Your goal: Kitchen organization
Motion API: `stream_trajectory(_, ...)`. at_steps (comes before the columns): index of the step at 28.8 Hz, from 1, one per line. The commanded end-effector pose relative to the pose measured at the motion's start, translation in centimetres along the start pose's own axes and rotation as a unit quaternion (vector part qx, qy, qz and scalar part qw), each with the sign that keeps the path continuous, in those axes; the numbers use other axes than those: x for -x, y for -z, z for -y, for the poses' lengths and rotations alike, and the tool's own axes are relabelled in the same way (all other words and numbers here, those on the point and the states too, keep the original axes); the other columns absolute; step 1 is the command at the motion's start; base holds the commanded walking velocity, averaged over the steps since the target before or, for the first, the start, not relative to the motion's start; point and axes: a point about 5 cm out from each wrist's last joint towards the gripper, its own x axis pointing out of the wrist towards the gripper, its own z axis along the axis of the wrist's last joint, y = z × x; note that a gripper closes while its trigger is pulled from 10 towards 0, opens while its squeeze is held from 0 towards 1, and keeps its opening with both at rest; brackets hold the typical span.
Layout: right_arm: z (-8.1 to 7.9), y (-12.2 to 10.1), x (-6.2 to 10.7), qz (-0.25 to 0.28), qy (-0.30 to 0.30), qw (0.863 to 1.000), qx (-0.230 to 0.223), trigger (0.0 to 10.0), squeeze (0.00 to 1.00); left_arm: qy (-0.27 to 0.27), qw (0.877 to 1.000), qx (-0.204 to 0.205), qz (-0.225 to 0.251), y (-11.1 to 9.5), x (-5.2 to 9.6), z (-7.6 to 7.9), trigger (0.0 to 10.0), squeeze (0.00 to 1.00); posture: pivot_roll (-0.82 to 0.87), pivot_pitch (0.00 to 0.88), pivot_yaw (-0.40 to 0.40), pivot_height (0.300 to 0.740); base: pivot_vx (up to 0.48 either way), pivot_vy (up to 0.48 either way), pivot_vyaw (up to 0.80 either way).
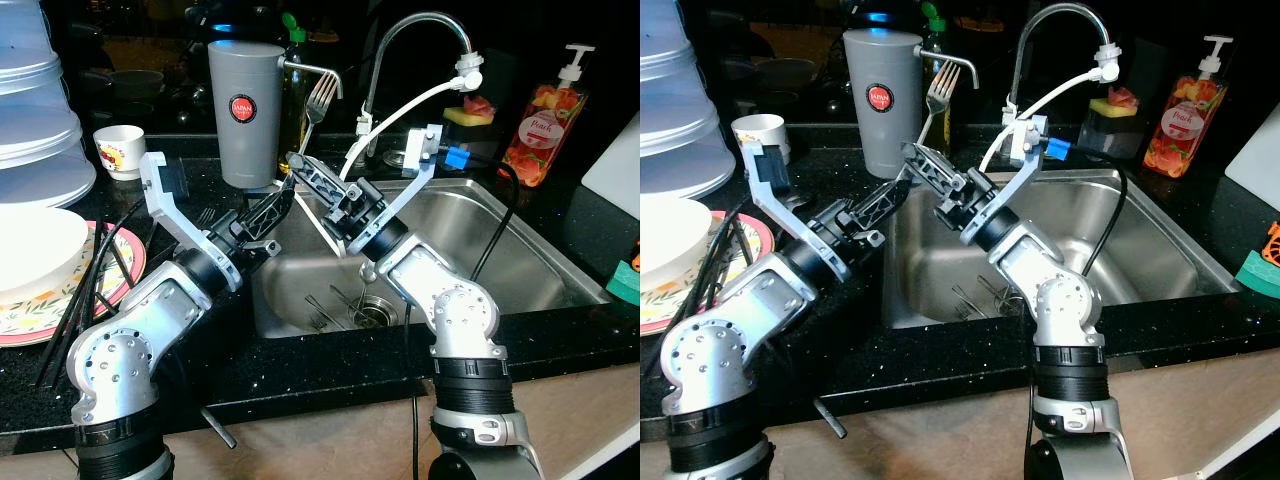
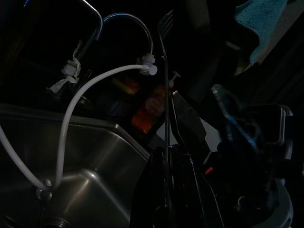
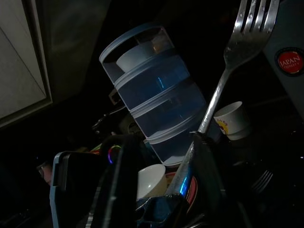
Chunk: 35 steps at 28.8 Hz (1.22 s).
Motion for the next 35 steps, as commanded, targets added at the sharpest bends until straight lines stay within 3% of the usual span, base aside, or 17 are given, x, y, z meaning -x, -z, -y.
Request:
stream_trajectory(1,0.1,0.1,-0.2,-0.006,0.004,1.000,0.002,10.0,1.00,0.011,1.000,0.003,-0.007,0.2,-0.1,0.3,0.0,0.00,-0.02,0.054,-0.038,0.740,0.000,0.000,0.00)
stream_trajectory(2,0.0,0.1,-0.3,-0.010,0.001,1.000,0.005,10.0,1.00,0.017,1.000,0.005,-0.010,0.3,-0.2,0.4,0.0,0.00,-0.02,0.054,-0.038,0.740,0.000,0.000,0.00)
stream_trajectory(3,0.0,0.2,-0.3,-0.012,0.002,1.000,0.007,10.0,0.81,0.020,1.000,0.007,-0.010,0.3,-0.2,0.5,0.0,0.00,-0.02,0.054,-0.038,0.740,0.000,0.000,0.00)
stream_trajectory(4,0.0,0.2,-0.3,-0.013,0.003,1.000,0.008,10.0,0.49,0.023,1.000,0.010,-0.010,0.4,-0.2,0.6,0.0,0.00,-0.02,0.052,-0.039,0.740,0.000,0.000,0.00)
stream_trajectory(5,0.1,0.2,-0.3,-0.014,0.006,1.000,0.008,10.0,0.00,0.028,0.999,0.012,-0.011,0.4,-0.3,0.7,0.0,0.00,-0.02,0.052,-0.039,0.740,0.000,0.000,0.00)
stream_trajectory(12,0.9,0.4,-0.2,-0.021,0.033,0.999,0.012,10.0,0.00,0.045,0.999,0.014,-0.008,0.5,-0.3,1.3,0.0,0.00,-0.02,0.053,-0.040,0.740,0.000,0.000,0.00)
stream_trajectory(20,1.2,0.5,0.0,-0.023,0.042,0.999,0.014,10.0,0.00,0.041,0.999,0.005,0.025,-1.1,-0.2,1.0,0.0,0.00,-0.02,0.053,-0.040,0.740,0.000,0.000,0.00)
stream_trajectory(24,1.2,0.4,0.0,-0.020,0.040,0.999,0.010,10.0,0.00,0.034,0.997,-0.006,0.067,-2.8,0.0,0.7,0.0,0.00,-0.02,0.055,-0.036,0.740,0.000,0.000,0.00)
stream_trajectory(28,1.2,0.3,0.0,-0.018,0.038,0.999,0.008,10.0,0.00,0.038,0.998,-0.005,0.050,-2.4,0.0,0.7,0.0,0.00,-0.02,0.055,-0.036,0.740,0.000,0.000,0.00)
stream_trajectory(30,1.2,0.3,-0.1,-0.015,0.036,0.999,0.006,10.0,0.00,0.050,0.998,-0.001,0.022,-1.2,0.1,1.0,0.0,0.00,-0.02,0.056,-0.035,0.740,0.000,0.000,0.00)
stream_trajectory(35,1.1,0.0,-0.1,-0.006,0.032,0.999,-0.003,10.0,0.00,0.052,0.998,0.011,0.016,-0.5,0.1,1.1,0.0,0.00,-0.02,0.058,-0.035,0.740,0.000,0.000,0.00)
